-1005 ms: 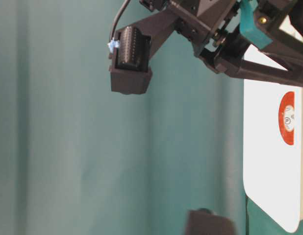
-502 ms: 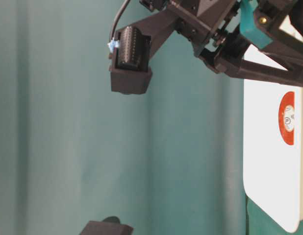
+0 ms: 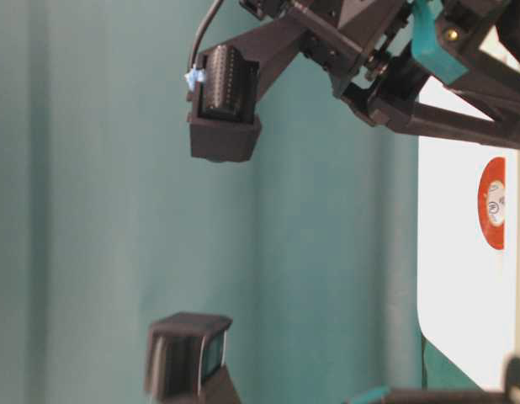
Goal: Put the tape alternately from left to right into the white case.
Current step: 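Lift the black roll and carry it to the white tray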
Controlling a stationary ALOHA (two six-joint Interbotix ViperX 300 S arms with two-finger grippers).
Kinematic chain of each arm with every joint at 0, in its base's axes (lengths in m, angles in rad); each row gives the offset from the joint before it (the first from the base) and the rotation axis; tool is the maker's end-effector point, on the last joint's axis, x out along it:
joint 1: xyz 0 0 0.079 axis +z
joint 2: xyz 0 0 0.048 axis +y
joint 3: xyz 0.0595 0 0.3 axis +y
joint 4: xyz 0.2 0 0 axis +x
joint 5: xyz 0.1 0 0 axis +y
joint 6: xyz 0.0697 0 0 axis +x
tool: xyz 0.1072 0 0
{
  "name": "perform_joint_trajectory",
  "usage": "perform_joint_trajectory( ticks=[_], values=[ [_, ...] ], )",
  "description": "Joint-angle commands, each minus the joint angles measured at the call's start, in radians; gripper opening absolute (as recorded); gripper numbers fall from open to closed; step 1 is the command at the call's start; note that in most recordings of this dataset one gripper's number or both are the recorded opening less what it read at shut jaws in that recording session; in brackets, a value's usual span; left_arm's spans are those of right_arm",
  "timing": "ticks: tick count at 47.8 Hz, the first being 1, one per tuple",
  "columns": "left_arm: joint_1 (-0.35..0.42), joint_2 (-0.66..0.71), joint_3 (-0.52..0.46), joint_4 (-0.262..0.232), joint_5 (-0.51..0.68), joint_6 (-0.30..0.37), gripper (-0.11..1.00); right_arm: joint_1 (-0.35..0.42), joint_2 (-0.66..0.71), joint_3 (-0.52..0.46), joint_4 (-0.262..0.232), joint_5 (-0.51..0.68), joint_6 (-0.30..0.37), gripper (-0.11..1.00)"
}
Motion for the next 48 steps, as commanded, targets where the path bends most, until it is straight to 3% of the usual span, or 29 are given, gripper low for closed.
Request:
perform_joint_trajectory(
  ticks=[1, 7, 15, 21, 48],
  values=[
    [0.048, -0.023, -0.017, 0.002, -0.008, 0.005, -0.04, 0.003, -0.034, -0.009, -0.002, -0.009, 0.002, 0.59],
    [0.106, -0.025, -0.020, 0.002, -0.012, 0.046, -0.04, 0.003, -0.034, -0.009, -0.002, -0.009, 0.002, 0.59],
    [0.158, -0.023, -0.028, 0.002, -0.026, 0.192, -0.04, 0.003, -0.034, -0.009, -0.002, -0.008, 0.002, 0.59],
    [0.193, -0.021, -0.035, 0.002, -0.043, 0.265, -0.04, 0.003, -0.032, -0.009, 0.000, -0.008, 0.003, 0.59],
    [0.426, 0.075, -0.114, 0.002, -0.115, 0.394, -0.04, 0.003, -0.034, -0.009, 0.003, -0.012, 0.014, 0.59]
  ],
)
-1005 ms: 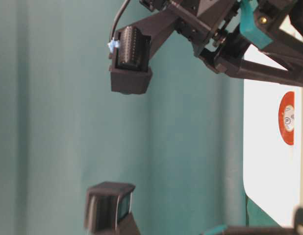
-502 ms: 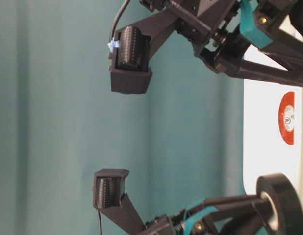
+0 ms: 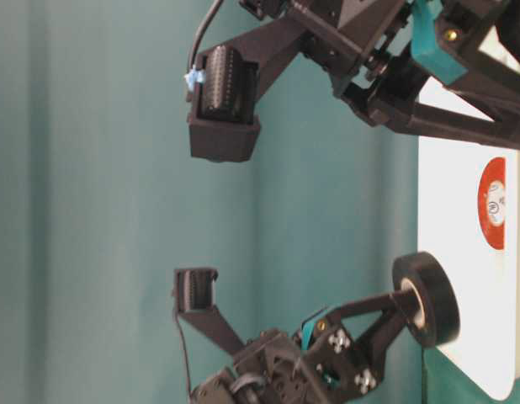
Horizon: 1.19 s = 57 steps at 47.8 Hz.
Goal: Put the tape alternately from left to right into the white case.
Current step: 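Lift the black roll and carry it to the white tray, then release the black roll in the tray and pull the left gripper back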
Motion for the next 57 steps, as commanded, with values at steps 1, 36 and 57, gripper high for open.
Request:
perform_joint_trajectory(
  ticks=[1, 36, 57],
  values=[
    [0.031, 0.012, -0.044, 0.002, -0.014, 0.021, -0.04, 0.003, -0.032, -0.009, 0.002, -0.012, 0.008, 0.59],
    [0.204, 0.189, -0.147, 0.000, -0.040, 0.126, -0.04, 0.003, -0.031, -0.005, -0.003, -0.021, 0.044, 0.59],
    [0.204, 0.206, -0.144, 0.000, -0.074, 0.121, -0.04, 0.003, -0.032, 0.005, -0.003, -0.023, 0.044, 0.59]
  ],
)
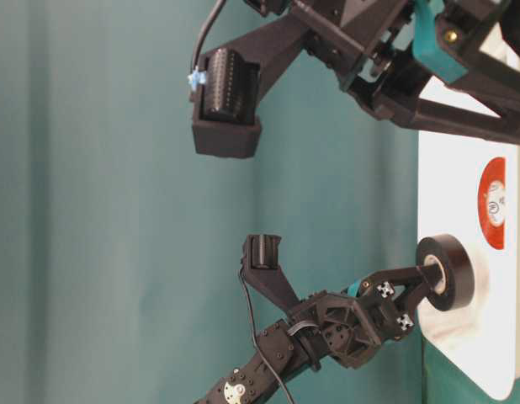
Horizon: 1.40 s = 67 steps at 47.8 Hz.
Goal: Put the tape alternately from left to right into the white case.
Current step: 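Release the black roll in the tray and pull the left gripper back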
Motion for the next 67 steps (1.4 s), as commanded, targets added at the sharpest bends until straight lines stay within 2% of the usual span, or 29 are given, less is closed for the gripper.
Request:
perform_joint_trajectory(
  ticks=[1, 4, 8, 11, 17, 19, 24, 38, 67],
  values=[
    [0.002, -0.015, -0.018, 0.000, -0.012, -0.003, -0.03, 0.003, -0.031, -0.008, -0.002, -0.008, 0.000, 0.59],
    [0.002, -0.017, -0.018, 0.000, -0.012, -0.005, 0.01, 0.003, -0.031, -0.008, -0.002, -0.008, 0.000, 0.59],
    [0.002, -0.021, -0.015, 0.000, -0.012, -0.003, 0.16, 0.003, -0.032, -0.008, -0.002, -0.008, 0.002, 0.59],
    [0.002, -0.029, -0.011, 0.000, -0.009, -0.003, 0.32, 0.003, -0.032, -0.008, -0.002, -0.008, 0.002, 0.59],
    [0.000, -0.049, 0.005, 0.000, -0.006, -0.002, 0.69, 0.003, -0.031, -0.009, -0.002, -0.008, 0.000, 0.59],
    [-0.002, -0.058, 0.011, 0.000, -0.006, -0.002, 0.75, 0.003, -0.032, -0.008, -0.002, -0.008, 0.000, 0.59],
    [-0.005, -0.080, 0.028, 0.000, -0.008, -0.003, 0.69, 0.003, -0.031, -0.009, -0.002, -0.008, 0.000, 0.59],
    [-0.046, -0.146, 0.078, -0.003, -0.006, -0.006, 0.69, 0.003, -0.032, -0.009, -0.002, -0.017, 0.002, 0.59],
    [-0.302, -0.272, 0.173, -0.003, 0.091, -0.009, 0.68, 0.003, -0.032, -0.014, -0.002, -0.015, 0.003, 0.59]
  ],
)
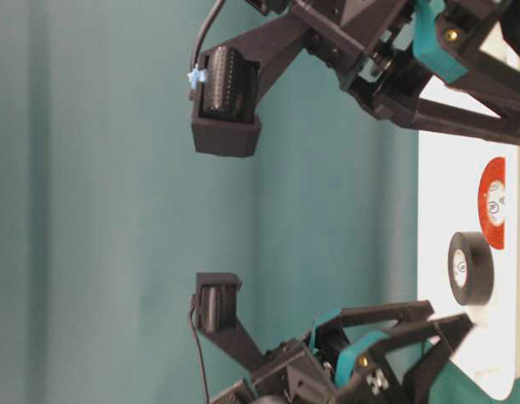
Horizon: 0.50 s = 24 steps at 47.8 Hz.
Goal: Put the tape alternately from left to right into the white case.
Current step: 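Release the black roll in the tray and pull the left gripper back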
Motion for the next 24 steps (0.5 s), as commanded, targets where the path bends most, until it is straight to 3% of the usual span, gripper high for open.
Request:
perform_joint_trajectory(
  ticks=[1, 12, 24],
  values=[
    [-0.034, -0.038, 0.002, -0.002, 0.011, -0.002, 0.68, 0.002, -0.032, -0.015, -0.002, -0.006, 0.002, 0.59],
    [-0.110, -0.067, 0.031, -0.003, 0.051, -0.011, 0.68, 0.002, -0.032, -0.017, 0.002, -0.008, 0.014, 0.59],
    [-0.160, -0.074, 0.048, -0.003, 0.084, -0.069, 0.68, 0.002, -0.032, -0.014, 0.002, -0.006, 0.040, 0.59]
  ],
)
